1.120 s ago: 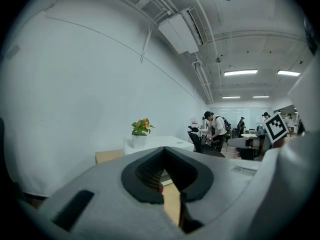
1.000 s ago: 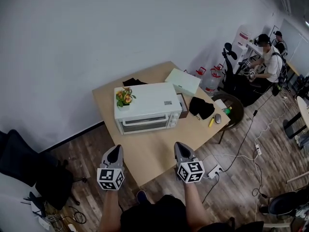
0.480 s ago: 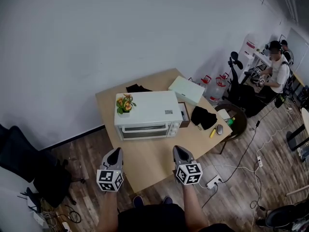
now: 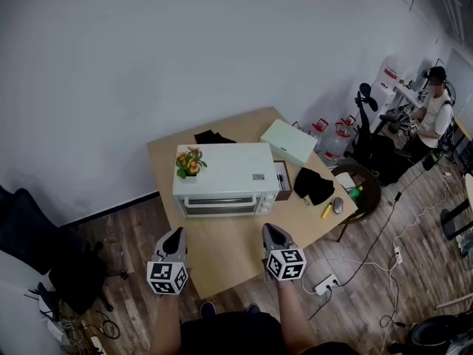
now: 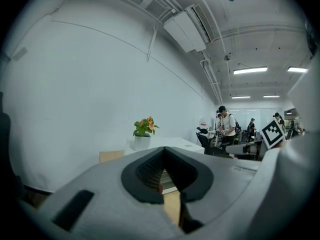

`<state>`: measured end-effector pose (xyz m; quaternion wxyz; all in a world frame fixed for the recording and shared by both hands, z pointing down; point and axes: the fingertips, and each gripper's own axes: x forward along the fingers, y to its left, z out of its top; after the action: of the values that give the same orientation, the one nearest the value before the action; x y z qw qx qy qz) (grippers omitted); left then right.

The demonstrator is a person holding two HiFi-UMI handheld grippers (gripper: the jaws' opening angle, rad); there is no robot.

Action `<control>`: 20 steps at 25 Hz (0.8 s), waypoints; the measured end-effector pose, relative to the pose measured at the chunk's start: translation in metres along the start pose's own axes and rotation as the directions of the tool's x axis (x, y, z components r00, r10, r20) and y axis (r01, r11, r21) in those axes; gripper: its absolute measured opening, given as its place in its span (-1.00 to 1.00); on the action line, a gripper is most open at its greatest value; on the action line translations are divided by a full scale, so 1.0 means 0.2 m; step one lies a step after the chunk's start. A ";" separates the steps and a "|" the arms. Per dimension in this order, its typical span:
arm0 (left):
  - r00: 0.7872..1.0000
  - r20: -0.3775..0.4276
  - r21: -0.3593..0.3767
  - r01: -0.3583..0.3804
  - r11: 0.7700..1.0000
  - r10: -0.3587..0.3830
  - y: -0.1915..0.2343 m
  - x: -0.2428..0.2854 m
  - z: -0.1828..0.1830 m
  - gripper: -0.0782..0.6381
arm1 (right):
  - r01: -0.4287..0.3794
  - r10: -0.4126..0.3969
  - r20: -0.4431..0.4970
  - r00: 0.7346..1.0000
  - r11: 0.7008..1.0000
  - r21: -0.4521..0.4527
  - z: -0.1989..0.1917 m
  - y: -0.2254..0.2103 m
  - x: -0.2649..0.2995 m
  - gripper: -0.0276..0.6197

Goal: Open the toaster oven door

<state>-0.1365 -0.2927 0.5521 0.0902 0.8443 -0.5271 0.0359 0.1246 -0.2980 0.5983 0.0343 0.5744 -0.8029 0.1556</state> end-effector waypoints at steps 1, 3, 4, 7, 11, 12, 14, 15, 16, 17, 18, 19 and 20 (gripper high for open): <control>1.000 0.002 0.008 0.002 1.000 -0.002 0.00 0.01 0.00 -0.79 | -0.002 0.002 -0.001 1.000 1.000 0.002 0.00 -0.01 0.01 -0.88; 1.000 0.006 0.023 0.002 1.000 -0.002 -0.01 0.02 0.02 -0.79 | -0.005 0.005 -0.007 1.000 1.000 0.002 -0.01 -0.02 0.05 -0.88; 1.000 0.007 0.022 0.000 1.000 0.000 0.00 0.03 0.02 -0.79 | -0.007 0.007 -0.010 1.000 1.000 0.000 0.00 -0.03 0.08 -0.88; 1.000 0.016 0.003 -0.014 1.000 0.014 0.01 0.03 0.03 -0.79 | -0.015 0.015 -0.012 1.000 1.000 -0.022 0.01 -0.06 0.16 -0.88; 1.000 0.002 0.025 -0.028 0.999 0.028 0.03 0.03 0.00 -0.79 | -0.011 0.010 -0.033 0.999 0.999 -0.039 -0.02 -0.11 0.27 -0.88; 1.000 -0.001 0.025 -0.031 0.999 0.031 0.03 0.02 -0.01 -0.79 | -0.011 0.010 -0.038 0.999 0.999 -0.046 -0.02 -0.11 0.29 -0.88; 0.999 0.007 0.013 -0.036 0.999 0.036 0.03 0.01 -0.01 -0.79 | -0.013 0.010 -0.043 0.999 0.998 -0.067 -0.01 -0.14 0.33 -0.88; 0.999 0.014 0.010 -0.038 0.999 0.038 0.03 0.00 0.00 -0.79 | -0.013 0.009 -0.048 0.999 0.997 -0.074 0.00 -0.15 0.36 -0.88; 0.999 0.019 0.010 -0.039 0.999 0.038 0.03 0.00 0.00 -0.79 | -0.012 0.008 -0.053 0.999 0.997 -0.076 0.01 -0.17 0.39 -0.88; 0.999 0.023 0.009 -0.040 0.999 0.040 0.03 0.00 0.01 -0.79 | -0.012 0.008 -0.059 0.998 0.997 -0.077 0.02 -0.18 0.41 -0.88; 0.999 0.027 0.007 -0.042 0.999 0.042 0.03 -0.01 0.01 -0.79 | -0.013 0.007 -0.066 0.998 0.997 -0.078 0.02 -0.19 0.44 -0.88; 0.998 0.031 0.006 -0.046 0.999 0.046 0.03 -0.02 0.01 -0.79 | -0.013 0.006 -0.078 0.997 0.997 -0.079 0.00 -0.20 0.47 -0.88; 0.998 0.032 0.010 -0.051 0.999 0.050 0.03 -0.03 0.01 -0.79 | -0.013 0.005 -0.097 0.995 0.997 -0.082 -0.02 -0.21 0.50 -0.88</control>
<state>-0.1448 -0.2901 0.5496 0.0764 0.8316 -0.5494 0.0276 0.1290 -0.3995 0.6331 0.0959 0.5608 -0.8086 0.1500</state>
